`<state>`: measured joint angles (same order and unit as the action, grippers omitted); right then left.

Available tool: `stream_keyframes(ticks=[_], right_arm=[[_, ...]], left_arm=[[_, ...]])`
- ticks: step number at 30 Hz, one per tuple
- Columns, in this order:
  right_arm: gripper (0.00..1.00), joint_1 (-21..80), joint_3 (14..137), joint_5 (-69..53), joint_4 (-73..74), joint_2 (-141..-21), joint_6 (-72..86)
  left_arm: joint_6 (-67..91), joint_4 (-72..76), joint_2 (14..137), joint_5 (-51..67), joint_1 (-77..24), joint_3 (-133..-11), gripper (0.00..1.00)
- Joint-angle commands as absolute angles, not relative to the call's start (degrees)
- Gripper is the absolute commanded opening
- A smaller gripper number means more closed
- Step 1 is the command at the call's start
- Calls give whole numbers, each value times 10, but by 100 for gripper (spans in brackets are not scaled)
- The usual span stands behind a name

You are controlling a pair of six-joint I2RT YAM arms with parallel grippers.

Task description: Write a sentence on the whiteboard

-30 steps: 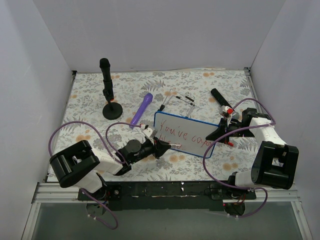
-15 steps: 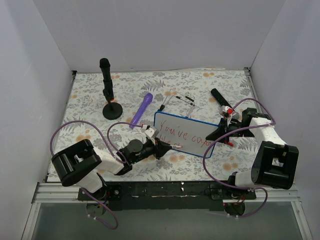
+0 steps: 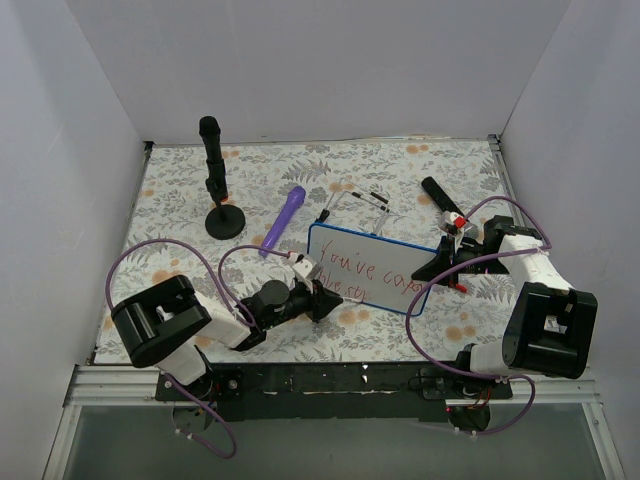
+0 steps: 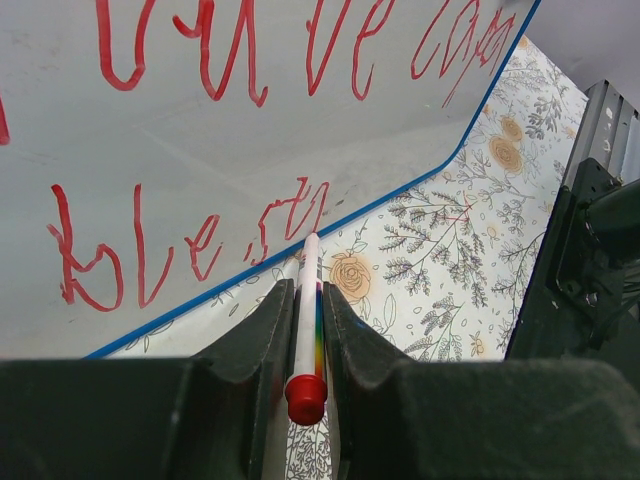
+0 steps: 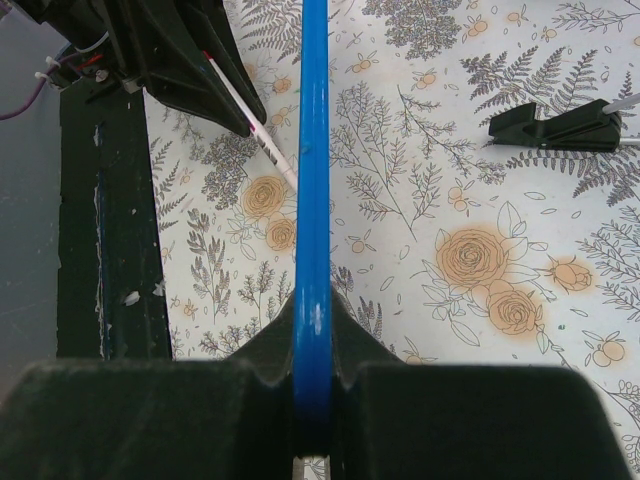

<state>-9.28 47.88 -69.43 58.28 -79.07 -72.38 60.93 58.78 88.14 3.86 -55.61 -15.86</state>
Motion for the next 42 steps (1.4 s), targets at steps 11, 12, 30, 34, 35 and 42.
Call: stream_keyframes(ticks=[11,12,30,34,35,42], right_arm=[[1,-89,474,-652,579,-778,-726],[1,-89,474,-652,580,-779,-727],[1,-89,474,-652,581,-778,-727],[1,-88,474,-652,581,-778,-727],[1,-88,474,-652,580,-778,-727],[1,-89,473,-652,580,-778,-728]], left_arm=[[592,576,830,7,-555,-183,0],[593,577,831,8,-555,-185,0],[601,584,849,49,-555,-207,0],[598,587,827,92,-555,-191,0],[598,583,821,102,-555,-189,0],[598,546,759,105,-555,-144,0]])
